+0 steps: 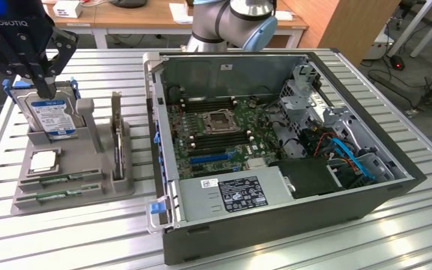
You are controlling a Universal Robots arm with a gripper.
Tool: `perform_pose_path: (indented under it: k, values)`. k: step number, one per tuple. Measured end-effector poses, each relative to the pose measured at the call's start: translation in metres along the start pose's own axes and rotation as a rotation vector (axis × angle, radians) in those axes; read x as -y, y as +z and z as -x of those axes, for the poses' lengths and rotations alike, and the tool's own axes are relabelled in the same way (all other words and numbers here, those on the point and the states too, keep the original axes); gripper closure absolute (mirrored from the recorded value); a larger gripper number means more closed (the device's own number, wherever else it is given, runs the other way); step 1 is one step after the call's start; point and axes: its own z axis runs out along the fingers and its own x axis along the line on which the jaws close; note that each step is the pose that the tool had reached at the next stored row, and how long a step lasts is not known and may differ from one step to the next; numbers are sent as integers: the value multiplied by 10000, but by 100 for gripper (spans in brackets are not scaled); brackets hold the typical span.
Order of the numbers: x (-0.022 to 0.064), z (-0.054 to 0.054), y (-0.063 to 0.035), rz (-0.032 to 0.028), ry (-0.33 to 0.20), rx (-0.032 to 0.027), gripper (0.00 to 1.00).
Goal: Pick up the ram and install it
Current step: 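Pick up the ram and move it above insertion slot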
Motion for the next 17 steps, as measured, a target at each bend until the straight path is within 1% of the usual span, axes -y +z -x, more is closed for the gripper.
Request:
perform_pose_path:
  k: [4, 6, 17]
  values:
    - [0, 0, 0, 5, -196, -5, 91]
    - [0, 0, 0, 12, -400, -10, 91]
    - [0, -1, 1, 39, -2049, -53, 91]
